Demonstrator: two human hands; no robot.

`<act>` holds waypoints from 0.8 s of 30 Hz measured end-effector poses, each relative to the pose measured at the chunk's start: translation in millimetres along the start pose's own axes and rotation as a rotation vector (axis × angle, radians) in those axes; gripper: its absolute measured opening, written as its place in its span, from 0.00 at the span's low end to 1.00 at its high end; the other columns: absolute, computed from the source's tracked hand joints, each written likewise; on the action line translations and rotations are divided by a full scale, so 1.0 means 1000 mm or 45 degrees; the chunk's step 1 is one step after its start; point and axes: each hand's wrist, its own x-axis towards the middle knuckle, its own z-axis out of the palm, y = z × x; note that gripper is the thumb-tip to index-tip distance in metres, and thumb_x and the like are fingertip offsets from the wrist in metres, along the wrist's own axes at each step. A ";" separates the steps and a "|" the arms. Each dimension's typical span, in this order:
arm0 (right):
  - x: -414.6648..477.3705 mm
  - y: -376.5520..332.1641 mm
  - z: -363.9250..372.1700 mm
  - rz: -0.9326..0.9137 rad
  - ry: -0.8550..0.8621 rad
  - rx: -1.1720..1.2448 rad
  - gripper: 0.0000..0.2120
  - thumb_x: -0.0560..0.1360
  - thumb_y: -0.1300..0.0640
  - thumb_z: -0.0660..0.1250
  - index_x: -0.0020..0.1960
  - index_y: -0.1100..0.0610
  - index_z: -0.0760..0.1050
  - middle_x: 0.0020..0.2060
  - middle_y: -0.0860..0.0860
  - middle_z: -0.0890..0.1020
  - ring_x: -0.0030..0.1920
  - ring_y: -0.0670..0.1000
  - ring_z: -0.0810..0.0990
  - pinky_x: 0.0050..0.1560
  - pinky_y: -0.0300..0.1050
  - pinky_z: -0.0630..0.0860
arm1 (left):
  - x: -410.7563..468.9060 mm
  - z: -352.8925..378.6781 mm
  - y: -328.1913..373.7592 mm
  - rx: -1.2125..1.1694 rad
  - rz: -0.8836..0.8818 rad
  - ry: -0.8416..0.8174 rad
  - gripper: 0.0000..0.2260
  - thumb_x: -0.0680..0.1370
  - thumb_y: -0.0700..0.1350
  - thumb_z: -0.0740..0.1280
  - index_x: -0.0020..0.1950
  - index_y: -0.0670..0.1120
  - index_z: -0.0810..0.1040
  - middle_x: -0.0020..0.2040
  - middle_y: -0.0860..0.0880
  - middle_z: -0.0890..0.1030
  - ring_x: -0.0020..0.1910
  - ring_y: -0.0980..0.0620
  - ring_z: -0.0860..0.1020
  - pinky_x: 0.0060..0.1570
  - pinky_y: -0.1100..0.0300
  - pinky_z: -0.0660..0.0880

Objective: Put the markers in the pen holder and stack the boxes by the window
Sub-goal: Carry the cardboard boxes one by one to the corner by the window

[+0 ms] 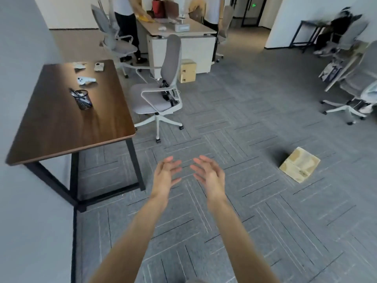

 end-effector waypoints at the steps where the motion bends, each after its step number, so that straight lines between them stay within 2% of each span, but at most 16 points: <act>1: 0.013 -0.009 -0.007 -0.018 0.029 0.012 0.10 0.80 0.59 0.65 0.59 0.58 0.79 0.53 0.50 0.86 0.52 0.48 0.86 0.57 0.45 0.79 | 0.013 0.016 0.002 0.008 0.003 -0.036 0.11 0.84 0.45 0.58 0.64 0.47 0.73 0.55 0.51 0.84 0.55 0.53 0.81 0.56 0.50 0.79; 4: 0.050 -0.026 -0.022 -0.044 0.100 0.039 0.10 0.80 0.58 0.65 0.59 0.58 0.80 0.54 0.50 0.86 0.53 0.47 0.85 0.58 0.45 0.78 | 0.052 0.056 0.006 0.026 -0.030 -0.118 0.10 0.85 0.46 0.57 0.64 0.47 0.73 0.55 0.50 0.83 0.55 0.52 0.81 0.53 0.52 0.80; 11: 0.158 -0.043 -0.038 -0.025 0.317 0.074 0.10 0.78 0.59 0.68 0.58 0.59 0.81 0.54 0.52 0.86 0.54 0.51 0.85 0.58 0.47 0.79 | 0.163 0.127 0.005 0.173 -0.096 -0.319 0.09 0.84 0.46 0.57 0.60 0.49 0.74 0.57 0.49 0.83 0.55 0.51 0.81 0.54 0.51 0.79; 18: 0.245 -0.074 -0.092 -0.105 0.734 0.173 0.09 0.79 0.57 0.67 0.57 0.56 0.81 0.52 0.50 0.86 0.53 0.50 0.86 0.57 0.47 0.79 | 0.261 0.235 0.005 0.445 -0.163 -0.696 0.09 0.84 0.44 0.55 0.58 0.52 0.74 0.58 0.50 0.83 0.56 0.51 0.80 0.57 0.48 0.78; 22: 0.270 -0.087 -0.143 -0.123 0.980 0.313 0.09 0.79 0.57 0.67 0.58 0.56 0.80 0.52 0.50 0.86 0.51 0.49 0.86 0.57 0.47 0.79 | 0.281 0.319 -0.015 0.564 -0.245 -0.906 0.09 0.84 0.44 0.55 0.58 0.51 0.74 0.57 0.50 0.83 0.54 0.52 0.81 0.56 0.49 0.78; 24: 0.286 -0.093 -0.177 -0.136 1.080 0.383 0.09 0.80 0.58 0.65 0.59 0.57 0.80 0.52 0.50 0.86 0.51 0.50 0.86 0.57 0.47 0.79 | 0.287 0.366 -0.032 0.615 -0.286 -0.982 0.09 0.84 0.44 0.56 0.61 0.49 0.73 0.57 0.48 0.83 0.53 0.51 0.81 0.52 0.51 0.79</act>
